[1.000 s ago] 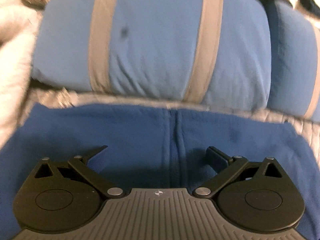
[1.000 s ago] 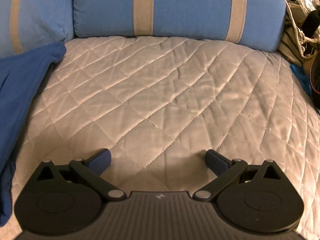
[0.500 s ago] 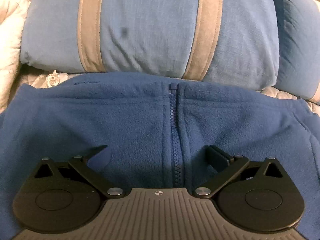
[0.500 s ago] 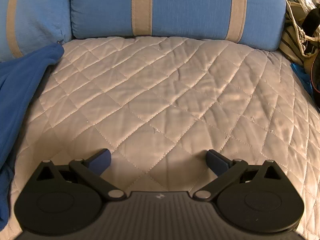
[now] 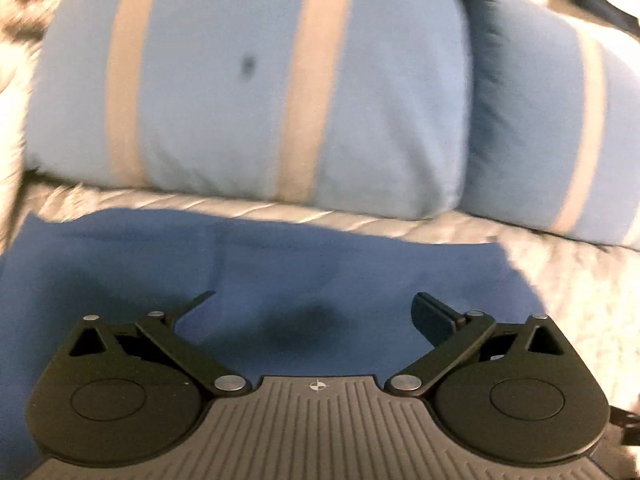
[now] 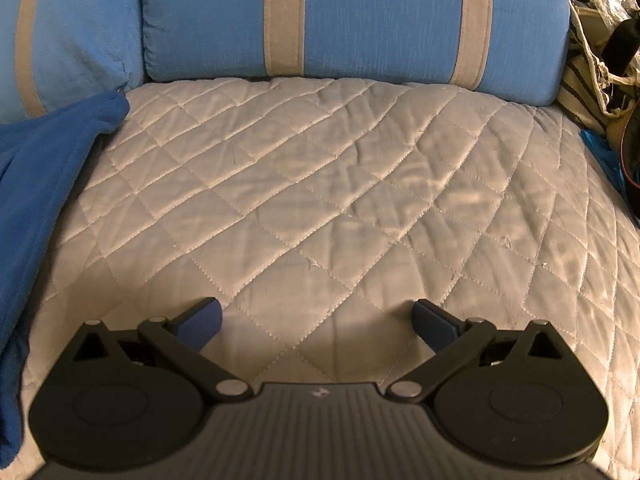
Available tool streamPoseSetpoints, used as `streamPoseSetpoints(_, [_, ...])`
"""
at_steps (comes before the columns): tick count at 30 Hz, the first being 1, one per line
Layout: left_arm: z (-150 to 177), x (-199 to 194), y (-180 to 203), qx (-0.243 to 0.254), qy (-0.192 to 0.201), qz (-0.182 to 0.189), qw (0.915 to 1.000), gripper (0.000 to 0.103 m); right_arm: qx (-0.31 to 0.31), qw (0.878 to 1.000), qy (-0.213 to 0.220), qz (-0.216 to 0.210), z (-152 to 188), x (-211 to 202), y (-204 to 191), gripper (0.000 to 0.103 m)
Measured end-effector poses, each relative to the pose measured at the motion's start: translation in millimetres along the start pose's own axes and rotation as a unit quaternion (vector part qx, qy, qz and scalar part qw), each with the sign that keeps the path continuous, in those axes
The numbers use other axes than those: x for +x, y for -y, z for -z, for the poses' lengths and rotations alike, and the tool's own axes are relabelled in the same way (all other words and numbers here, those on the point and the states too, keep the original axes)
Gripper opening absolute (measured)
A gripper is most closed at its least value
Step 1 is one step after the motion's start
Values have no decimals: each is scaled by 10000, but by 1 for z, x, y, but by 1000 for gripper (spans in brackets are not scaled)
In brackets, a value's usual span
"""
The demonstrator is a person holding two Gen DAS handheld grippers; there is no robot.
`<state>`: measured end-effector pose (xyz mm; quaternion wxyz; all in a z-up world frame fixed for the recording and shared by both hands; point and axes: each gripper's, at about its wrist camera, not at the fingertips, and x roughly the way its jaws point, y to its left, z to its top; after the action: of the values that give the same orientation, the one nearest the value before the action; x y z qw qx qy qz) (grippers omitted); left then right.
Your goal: Fold clothes
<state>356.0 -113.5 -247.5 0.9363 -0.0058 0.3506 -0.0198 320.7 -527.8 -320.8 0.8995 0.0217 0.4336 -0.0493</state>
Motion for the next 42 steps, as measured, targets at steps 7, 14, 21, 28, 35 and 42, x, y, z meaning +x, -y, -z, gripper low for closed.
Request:
streamPoseSetpoints(7, [17, 30, 60, 249, -255, 343, 9988, 103, 0, 10000, 24, -15, 1, 0, 1, 103])
streamPoseSetpoints(14, [46, 51, 76, 556, -36, 202, 9982, 103, 2, 10000, 25, 21, 0, 0, -1, 103])
streamPoseSetpoints(21, [42, 53, 69, 322, -187, 359, 9987, 103, -32, 10000, 31, 14, 0, 0, -2, 103])
streamPoseSetpoints(28, [40, 1, 58, 559, -170, 485, 9971, 103, 170, 9971, 430, -598, 0, -23, 7, 103])
streamPoseSetpoints(35, [29, -77, 13, 1090, -106, 596, 9922, 103, 138, 9901, 892, -1077, -8, -69, 22, 103])
streamPoseSetpoints(42, [6, -146, -31, 1700, 42, 267, 9851, 103, -136, 9853, 1164, -1241, -46, -119, 42, 103])
